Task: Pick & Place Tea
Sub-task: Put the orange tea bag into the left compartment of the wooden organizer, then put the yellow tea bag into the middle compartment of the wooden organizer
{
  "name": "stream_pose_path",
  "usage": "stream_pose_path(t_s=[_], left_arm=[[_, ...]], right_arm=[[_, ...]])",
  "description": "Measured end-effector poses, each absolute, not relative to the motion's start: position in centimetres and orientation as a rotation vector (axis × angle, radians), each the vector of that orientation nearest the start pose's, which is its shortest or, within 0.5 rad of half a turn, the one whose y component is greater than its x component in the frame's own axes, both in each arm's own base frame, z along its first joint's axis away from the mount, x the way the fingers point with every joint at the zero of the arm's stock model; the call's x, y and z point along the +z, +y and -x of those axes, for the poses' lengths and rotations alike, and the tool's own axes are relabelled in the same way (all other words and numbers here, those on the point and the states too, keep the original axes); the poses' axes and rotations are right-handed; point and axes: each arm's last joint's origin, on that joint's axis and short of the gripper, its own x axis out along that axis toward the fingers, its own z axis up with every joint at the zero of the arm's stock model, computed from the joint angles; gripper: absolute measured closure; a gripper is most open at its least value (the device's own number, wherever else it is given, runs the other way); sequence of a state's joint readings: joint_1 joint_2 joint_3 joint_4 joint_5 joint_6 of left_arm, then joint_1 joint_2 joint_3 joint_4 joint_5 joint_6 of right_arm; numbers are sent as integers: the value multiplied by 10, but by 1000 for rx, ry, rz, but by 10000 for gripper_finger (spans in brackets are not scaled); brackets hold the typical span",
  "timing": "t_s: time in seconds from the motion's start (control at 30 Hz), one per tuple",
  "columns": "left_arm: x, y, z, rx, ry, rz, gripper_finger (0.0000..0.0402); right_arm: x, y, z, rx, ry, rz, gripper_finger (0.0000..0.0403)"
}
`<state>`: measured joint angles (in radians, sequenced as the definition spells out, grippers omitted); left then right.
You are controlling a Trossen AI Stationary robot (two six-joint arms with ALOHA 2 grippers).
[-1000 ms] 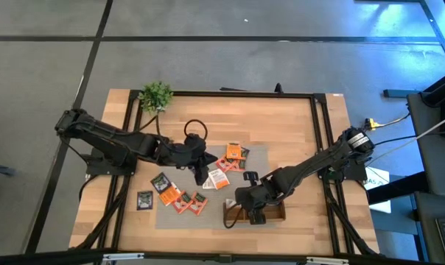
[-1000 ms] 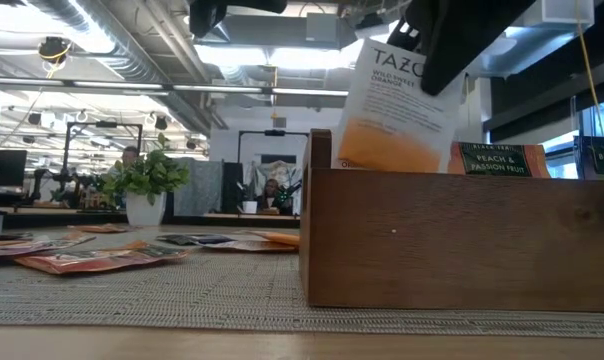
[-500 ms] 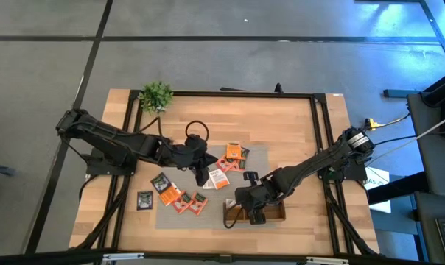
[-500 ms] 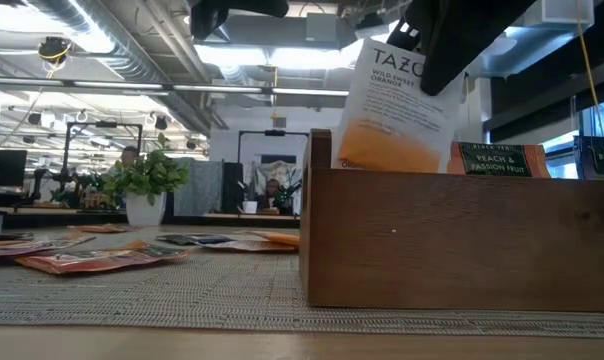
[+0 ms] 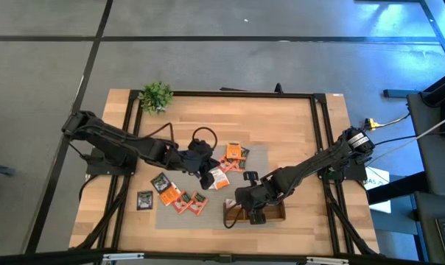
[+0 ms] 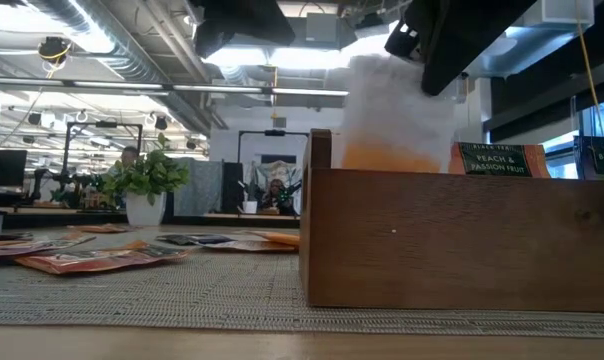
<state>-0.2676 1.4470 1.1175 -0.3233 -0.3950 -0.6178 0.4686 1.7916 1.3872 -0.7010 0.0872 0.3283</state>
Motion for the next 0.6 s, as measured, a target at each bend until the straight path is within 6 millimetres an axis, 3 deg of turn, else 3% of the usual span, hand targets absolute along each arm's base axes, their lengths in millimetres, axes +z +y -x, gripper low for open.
stream_pose_path(t_s=[0.4, 0.6], left_arm=[[283, -74, -307, 272, 575, 396, 395], [283, -74, -307, 298, 570, 526, 395]], right_arm=[[236, 161, -331, 139, 1123, -4, 337], [270, 145, -330, 101, 1153, -9, 336]])
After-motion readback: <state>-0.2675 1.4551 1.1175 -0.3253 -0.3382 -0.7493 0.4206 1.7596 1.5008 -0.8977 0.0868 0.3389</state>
